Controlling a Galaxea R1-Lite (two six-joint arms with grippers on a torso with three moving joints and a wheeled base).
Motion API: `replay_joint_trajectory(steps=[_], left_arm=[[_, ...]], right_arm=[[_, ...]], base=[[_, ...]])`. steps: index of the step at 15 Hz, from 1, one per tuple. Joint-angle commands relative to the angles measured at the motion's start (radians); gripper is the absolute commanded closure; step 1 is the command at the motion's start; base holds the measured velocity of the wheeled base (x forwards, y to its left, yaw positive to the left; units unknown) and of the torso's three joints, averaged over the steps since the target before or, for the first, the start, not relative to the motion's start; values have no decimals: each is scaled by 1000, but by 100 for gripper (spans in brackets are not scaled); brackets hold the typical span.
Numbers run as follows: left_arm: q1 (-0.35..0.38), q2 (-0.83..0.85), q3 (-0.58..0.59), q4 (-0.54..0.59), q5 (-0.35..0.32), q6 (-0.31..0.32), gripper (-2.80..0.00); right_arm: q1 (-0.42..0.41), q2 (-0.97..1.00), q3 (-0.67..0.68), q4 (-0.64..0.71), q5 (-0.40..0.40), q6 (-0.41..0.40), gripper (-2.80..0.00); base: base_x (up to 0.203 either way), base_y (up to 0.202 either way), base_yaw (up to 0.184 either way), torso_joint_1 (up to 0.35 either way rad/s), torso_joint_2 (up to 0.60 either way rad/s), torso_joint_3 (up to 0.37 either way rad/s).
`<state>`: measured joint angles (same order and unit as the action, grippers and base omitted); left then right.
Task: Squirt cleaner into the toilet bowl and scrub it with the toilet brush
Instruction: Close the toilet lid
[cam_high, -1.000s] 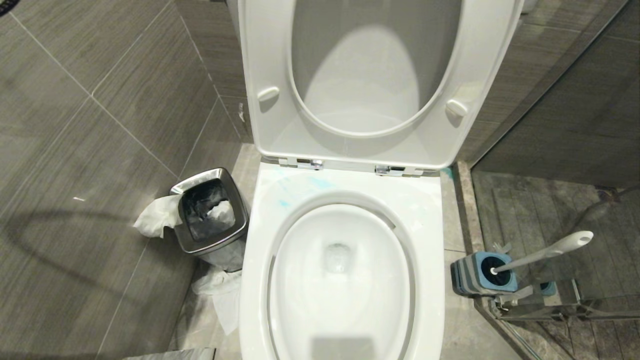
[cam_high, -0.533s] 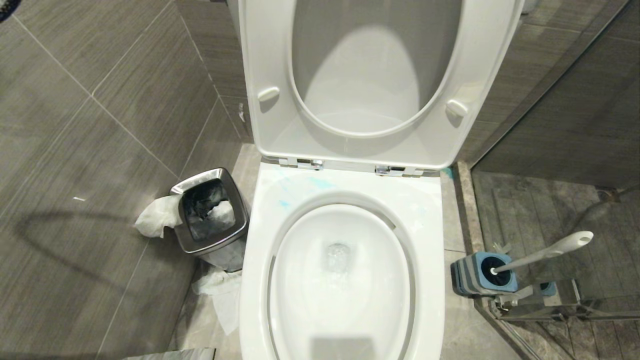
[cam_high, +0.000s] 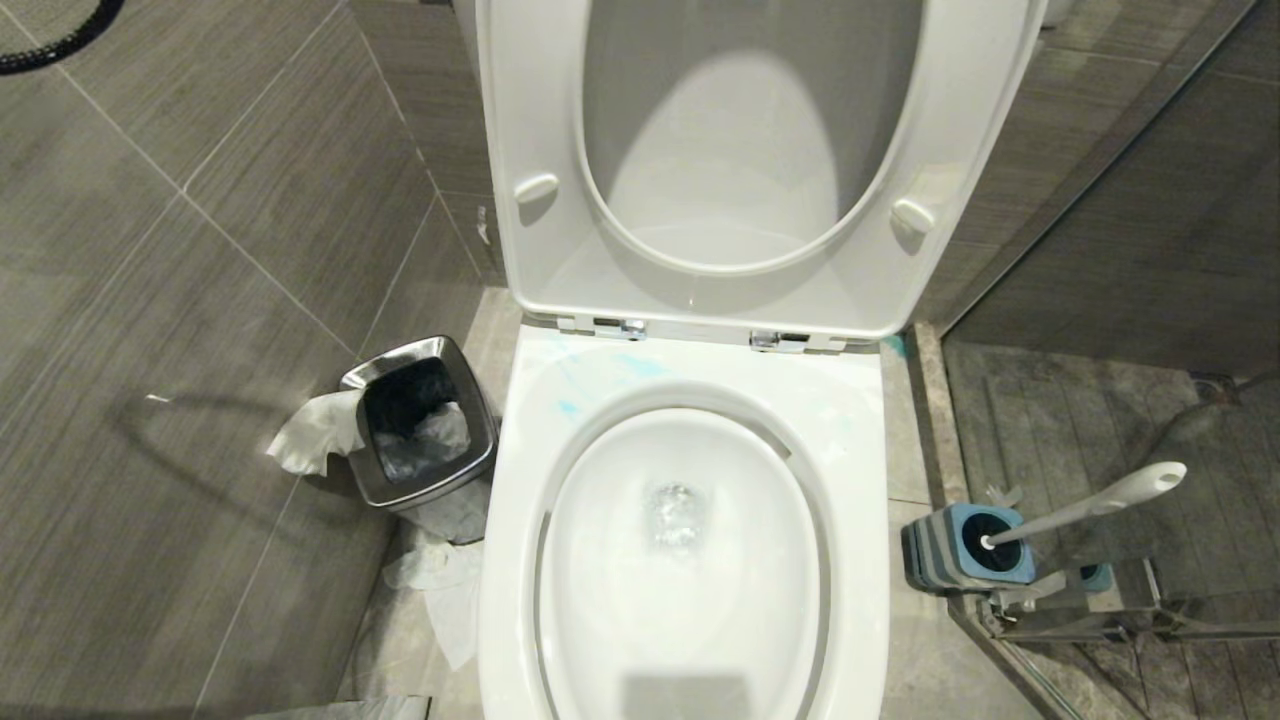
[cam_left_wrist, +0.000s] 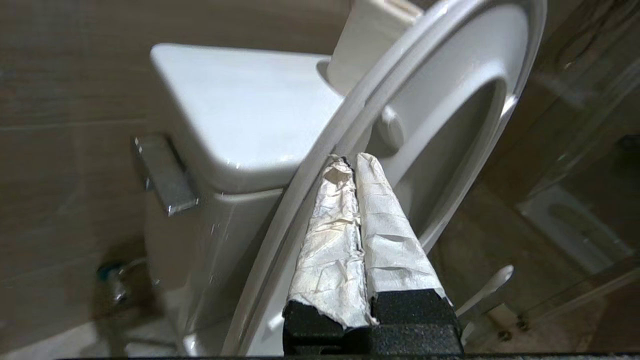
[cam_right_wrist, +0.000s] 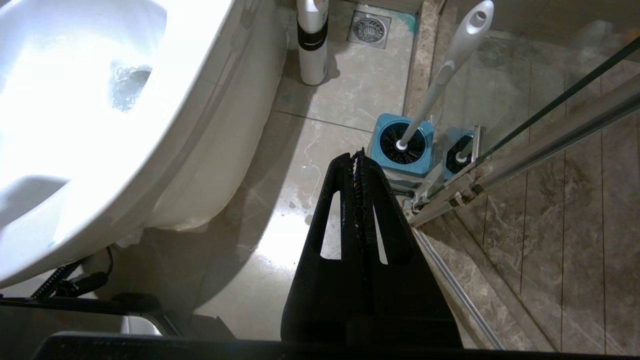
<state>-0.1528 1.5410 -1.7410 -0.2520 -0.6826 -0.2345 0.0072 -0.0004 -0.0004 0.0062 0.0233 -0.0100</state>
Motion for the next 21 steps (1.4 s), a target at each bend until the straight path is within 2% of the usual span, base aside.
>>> replay_joint_trajectory(steps=[1,2,4,8,12,16,21], left_arm=[[2,87,-64,-93,-33,-92,0],[2,113,-77,-141,-46,-121,0],[-1,175,-108,-212,-54,-140,0],[-22,268,-176,-278,-57,-145,0],[-57,320,-181,-379,-44,-129,0],[-87,341,-180,-383,36,-34,0],[-107,347,-178,-379,59,57,0]], right_arm=[[0,0,0,0,0,-1,0],[0,0,0,0,0,-1,0],[0,0,-1,0,0,-1,0],[0,0,-1,0,0,-1,0],[0,0,0,0,0,-1,0],[0,0,0,0,0,-1,0],[0,0,0,0,0,-1,0]], base=[[0,0,0,0,0,0],[0,0,0,0,0,0],[0,0,0,0,0,0],[0,0,0,0,0,0],[0,0,0,0,0,0],[0,0,0,0,0,0],[0,0,0,0,0,0]])
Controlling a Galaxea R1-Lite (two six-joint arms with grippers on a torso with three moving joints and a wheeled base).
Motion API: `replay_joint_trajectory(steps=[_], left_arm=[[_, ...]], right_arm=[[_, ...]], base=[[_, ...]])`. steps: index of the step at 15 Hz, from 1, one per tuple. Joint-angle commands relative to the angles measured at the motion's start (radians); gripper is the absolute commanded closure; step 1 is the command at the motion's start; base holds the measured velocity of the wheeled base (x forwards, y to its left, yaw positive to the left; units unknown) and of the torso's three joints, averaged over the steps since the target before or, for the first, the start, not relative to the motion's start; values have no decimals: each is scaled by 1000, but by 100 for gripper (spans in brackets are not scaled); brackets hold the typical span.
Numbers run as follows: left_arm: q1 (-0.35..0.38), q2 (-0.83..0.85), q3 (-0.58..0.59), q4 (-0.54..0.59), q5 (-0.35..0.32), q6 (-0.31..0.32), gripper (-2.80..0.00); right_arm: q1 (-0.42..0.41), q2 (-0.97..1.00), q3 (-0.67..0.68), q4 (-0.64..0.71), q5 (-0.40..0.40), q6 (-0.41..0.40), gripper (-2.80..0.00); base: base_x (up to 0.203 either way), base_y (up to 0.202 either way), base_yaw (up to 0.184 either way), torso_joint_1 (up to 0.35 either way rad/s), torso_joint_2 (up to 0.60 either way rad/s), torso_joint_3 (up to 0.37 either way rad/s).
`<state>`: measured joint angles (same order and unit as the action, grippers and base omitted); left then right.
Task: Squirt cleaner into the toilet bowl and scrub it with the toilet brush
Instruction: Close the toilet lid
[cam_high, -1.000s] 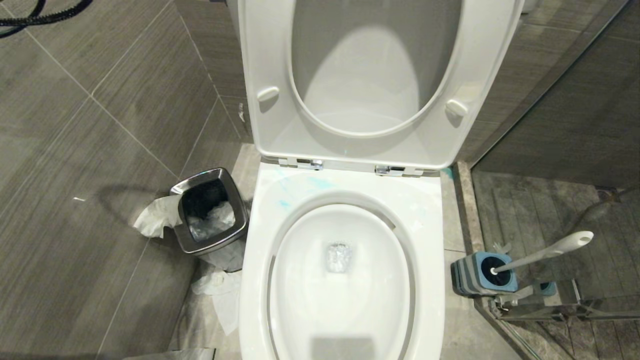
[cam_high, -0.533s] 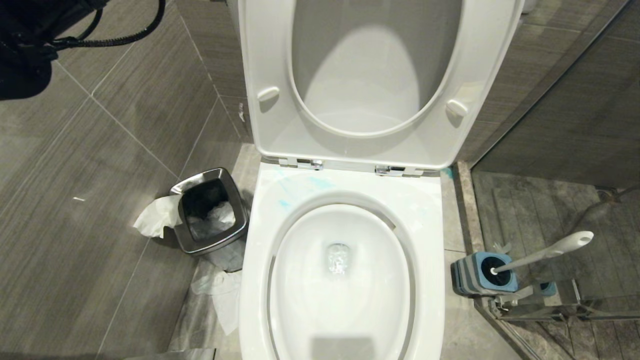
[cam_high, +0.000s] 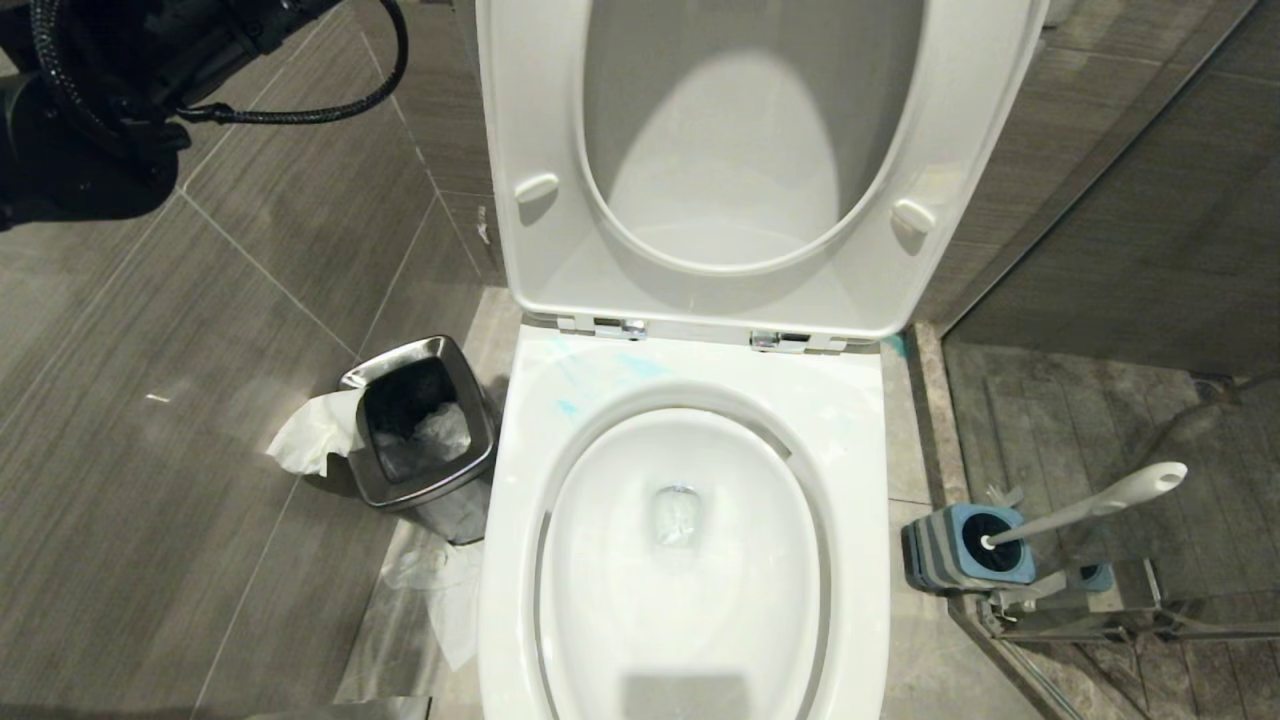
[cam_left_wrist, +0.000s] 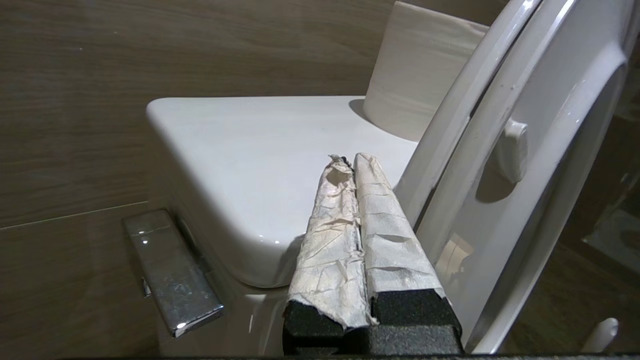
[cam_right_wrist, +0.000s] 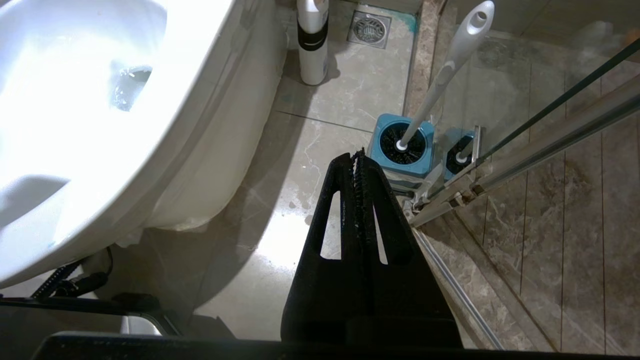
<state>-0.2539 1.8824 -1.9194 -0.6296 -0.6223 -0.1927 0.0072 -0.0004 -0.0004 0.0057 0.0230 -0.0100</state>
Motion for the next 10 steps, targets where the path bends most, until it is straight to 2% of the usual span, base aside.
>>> replay_joint_trajectory(steps=[1,4,8,10], left_arm=[[-11,8,-1,-2,2,20,0],[-22,12,-1,0,39,60,0],[-38,23,0,8,107,70,0],[-46,24,4,20,112,90,0]], right_arm=[[0,0,-1,0,0,-1,0],[0,0,-1,0,0,-1,0],[0,0,0,0,0,-1,0],[0,0,0,0,0,1,0]], base=[[0,0,0,0,0,0],[0,0,0,0,0,0],[0,0,0,0,0,0],[0,0,0,0,0,0]])
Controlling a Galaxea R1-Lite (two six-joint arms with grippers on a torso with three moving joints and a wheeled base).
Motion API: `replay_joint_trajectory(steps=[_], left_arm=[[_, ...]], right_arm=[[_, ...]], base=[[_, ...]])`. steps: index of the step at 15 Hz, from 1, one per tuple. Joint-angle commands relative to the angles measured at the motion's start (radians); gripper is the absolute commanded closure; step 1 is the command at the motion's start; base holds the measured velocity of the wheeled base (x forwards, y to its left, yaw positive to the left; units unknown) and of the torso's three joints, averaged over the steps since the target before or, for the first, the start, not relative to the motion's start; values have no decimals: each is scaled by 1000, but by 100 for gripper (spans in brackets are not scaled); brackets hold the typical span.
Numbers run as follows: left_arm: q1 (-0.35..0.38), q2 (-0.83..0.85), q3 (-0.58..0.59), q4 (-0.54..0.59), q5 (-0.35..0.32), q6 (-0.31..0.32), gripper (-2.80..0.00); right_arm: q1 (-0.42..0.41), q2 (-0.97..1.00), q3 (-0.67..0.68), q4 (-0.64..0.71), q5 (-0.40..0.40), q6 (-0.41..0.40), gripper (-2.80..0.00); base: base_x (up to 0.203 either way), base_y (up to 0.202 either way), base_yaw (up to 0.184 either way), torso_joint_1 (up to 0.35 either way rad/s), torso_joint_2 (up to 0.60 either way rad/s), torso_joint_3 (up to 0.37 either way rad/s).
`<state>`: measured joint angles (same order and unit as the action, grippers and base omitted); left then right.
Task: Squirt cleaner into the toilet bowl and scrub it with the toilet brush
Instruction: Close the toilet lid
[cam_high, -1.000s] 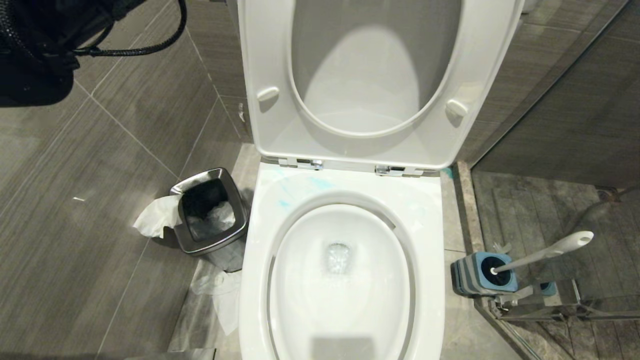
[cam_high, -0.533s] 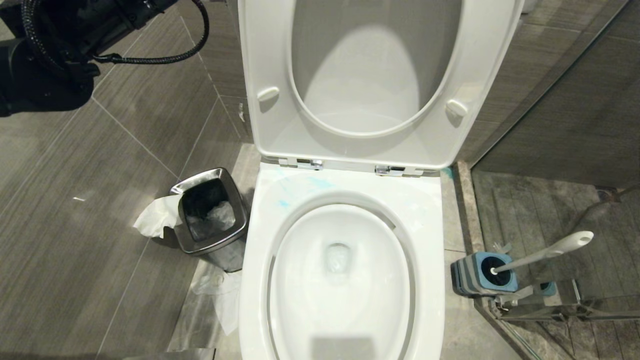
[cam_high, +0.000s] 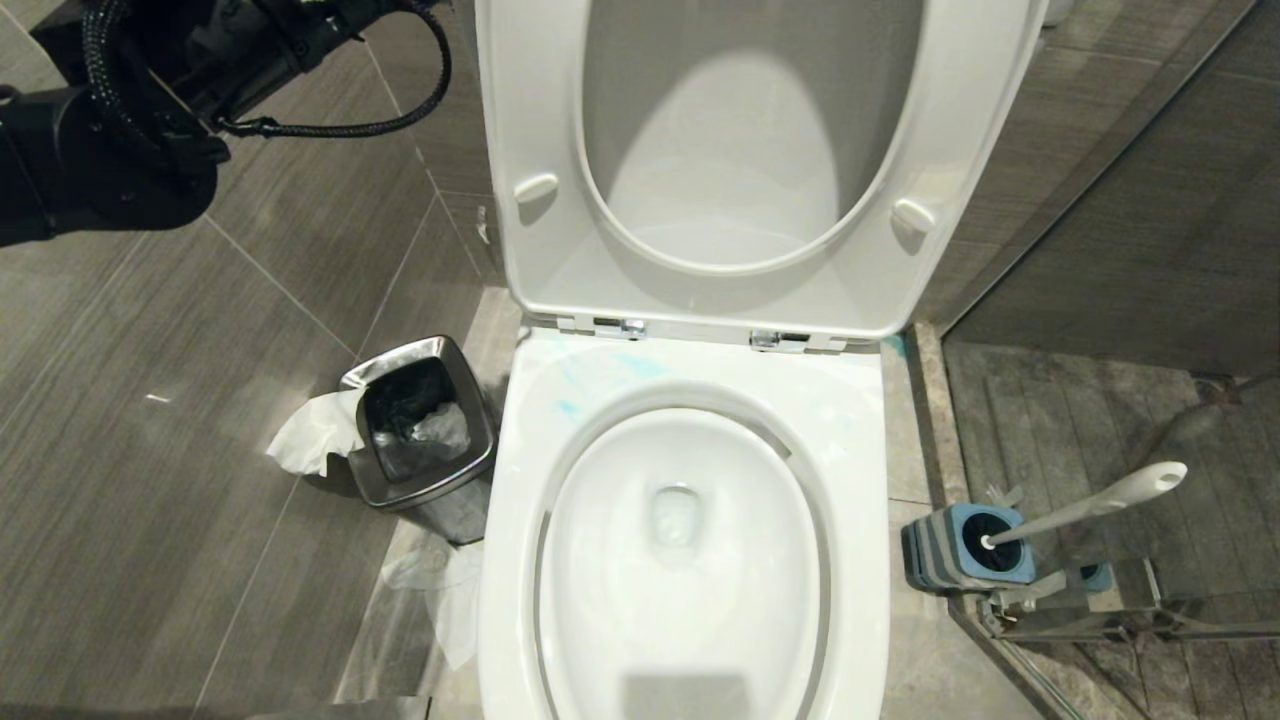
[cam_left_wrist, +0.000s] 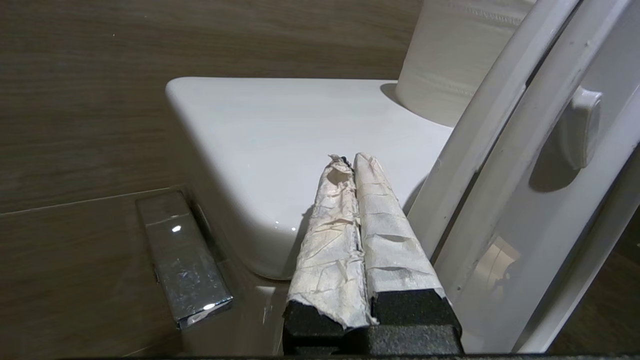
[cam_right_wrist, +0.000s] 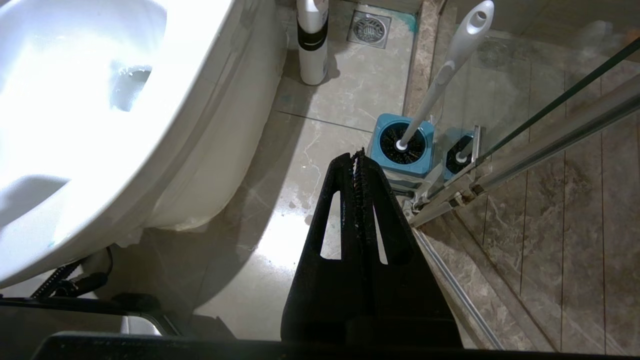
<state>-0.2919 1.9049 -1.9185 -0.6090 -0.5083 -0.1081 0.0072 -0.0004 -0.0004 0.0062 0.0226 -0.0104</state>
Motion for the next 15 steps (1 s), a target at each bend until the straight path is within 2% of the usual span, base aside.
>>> replay_joint_trajectory(steps=[1,5,9,12,15], left_arm=[[-16,2,5,0,-3,8,0],[-40,8,21,5,-15,32,0],[-46,2,53,9,-113,72,0],[-40,-35,91,48,-193,15,0],[-37,-78,133,52,-222,-58,0]], right_arm=[[0,0,0,0,0,1,0],[0,0,0,0,0,0,0],[0,0,-1,0,0,0,0],[0,0,-1,0,0,0,0],[0,0,0,0,0,0,0]], base=[[0,0,0,0,0,0],[0,0,0,0,0,0],[0,0,0,0,0,0],[0,0,0,0,0,0],[0,0,0,0,0,0]])
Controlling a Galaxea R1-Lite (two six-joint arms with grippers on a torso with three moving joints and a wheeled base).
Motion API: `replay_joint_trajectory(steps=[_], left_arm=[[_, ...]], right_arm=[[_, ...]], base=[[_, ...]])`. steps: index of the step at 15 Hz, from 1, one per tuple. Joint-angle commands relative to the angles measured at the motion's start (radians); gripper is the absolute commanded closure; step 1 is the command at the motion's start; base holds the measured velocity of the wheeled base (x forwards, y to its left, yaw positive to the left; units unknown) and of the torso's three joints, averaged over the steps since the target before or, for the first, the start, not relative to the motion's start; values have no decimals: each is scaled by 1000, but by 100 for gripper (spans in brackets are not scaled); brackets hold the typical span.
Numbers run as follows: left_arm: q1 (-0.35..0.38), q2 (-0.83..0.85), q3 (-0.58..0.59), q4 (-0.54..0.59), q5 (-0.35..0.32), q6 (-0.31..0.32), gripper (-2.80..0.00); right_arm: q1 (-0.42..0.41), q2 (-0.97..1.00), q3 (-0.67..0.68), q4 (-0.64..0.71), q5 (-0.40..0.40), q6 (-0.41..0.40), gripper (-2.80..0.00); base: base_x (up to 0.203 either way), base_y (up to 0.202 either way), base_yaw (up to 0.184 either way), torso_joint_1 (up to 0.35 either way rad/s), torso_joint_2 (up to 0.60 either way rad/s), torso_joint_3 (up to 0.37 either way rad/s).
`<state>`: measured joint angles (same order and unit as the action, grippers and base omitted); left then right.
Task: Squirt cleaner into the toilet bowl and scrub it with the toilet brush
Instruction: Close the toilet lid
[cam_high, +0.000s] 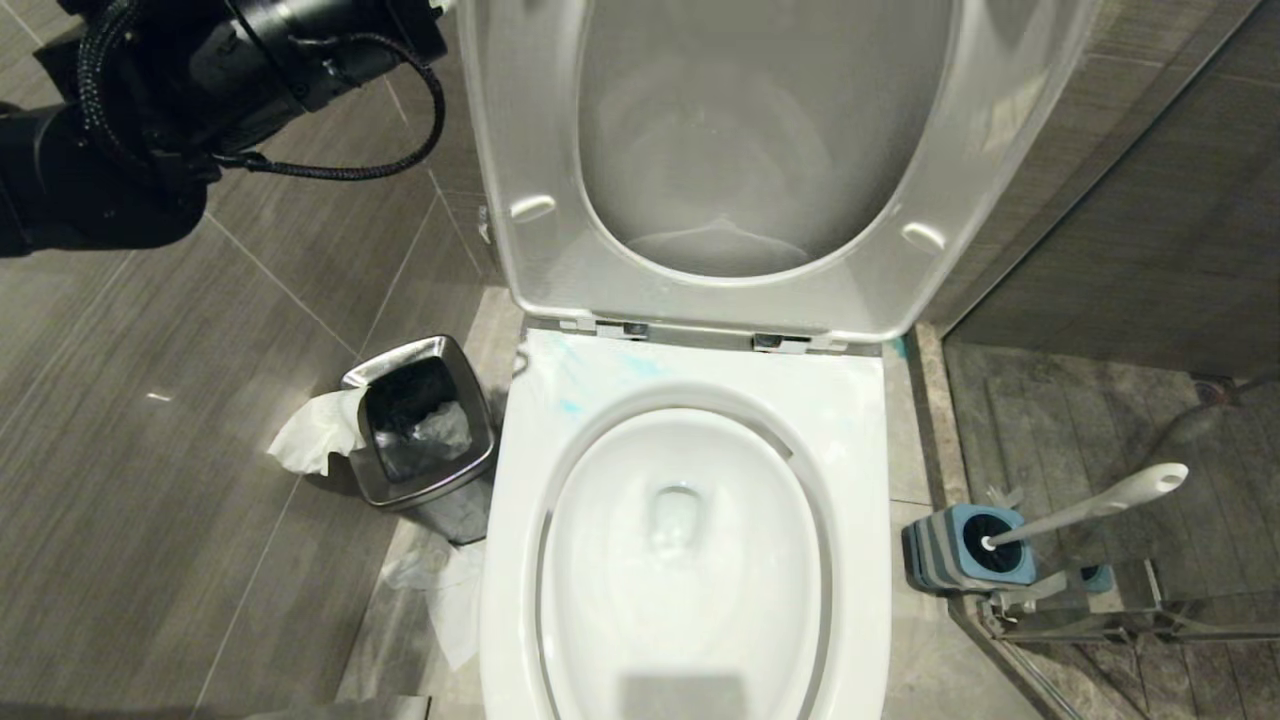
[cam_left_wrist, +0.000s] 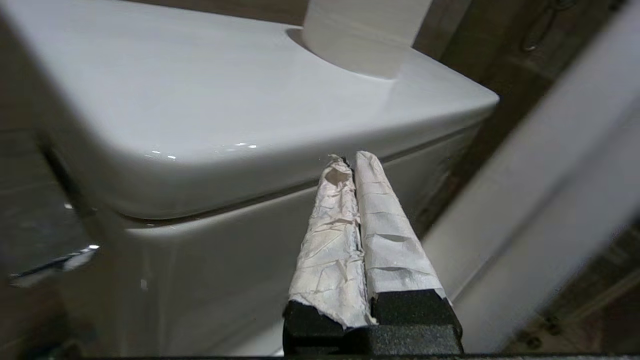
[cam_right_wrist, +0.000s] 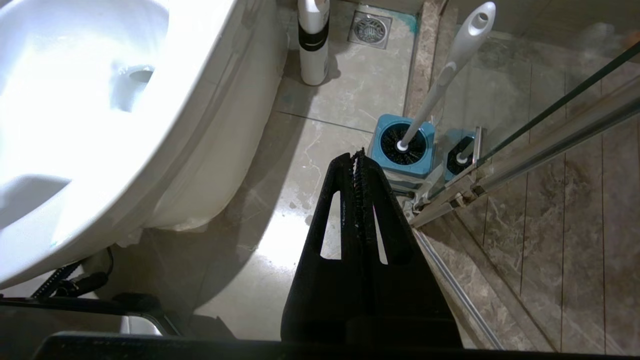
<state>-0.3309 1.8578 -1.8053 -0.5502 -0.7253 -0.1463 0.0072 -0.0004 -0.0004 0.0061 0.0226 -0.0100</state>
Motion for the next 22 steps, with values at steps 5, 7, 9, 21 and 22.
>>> replay_joint_trajectory(steps=[5,7,9,21,22], left_arm=[[31,-210,163,92,-3,-100,0],[41,-340,234,233,-4,-145,0],[44,-450,271,470,-7,-242,0],[81,-568,280,1092,181,32,0],[81,-568,276,1090,182,33,0]], right_arm=[[0,0,-1,0,0,0,0],[0,0,0,0,0,-1,0],[0,0,0,0,0,-1,0],[0,0,0,0,0,-1,0],[0,0,0,0,0,-1,0]], base=[[0,0,0,0,0,0],[0,0,0,0,0,0],[0,0,0,0,0,0],[0,0,0,0,0,0],[0,0,0,0,0,0]])
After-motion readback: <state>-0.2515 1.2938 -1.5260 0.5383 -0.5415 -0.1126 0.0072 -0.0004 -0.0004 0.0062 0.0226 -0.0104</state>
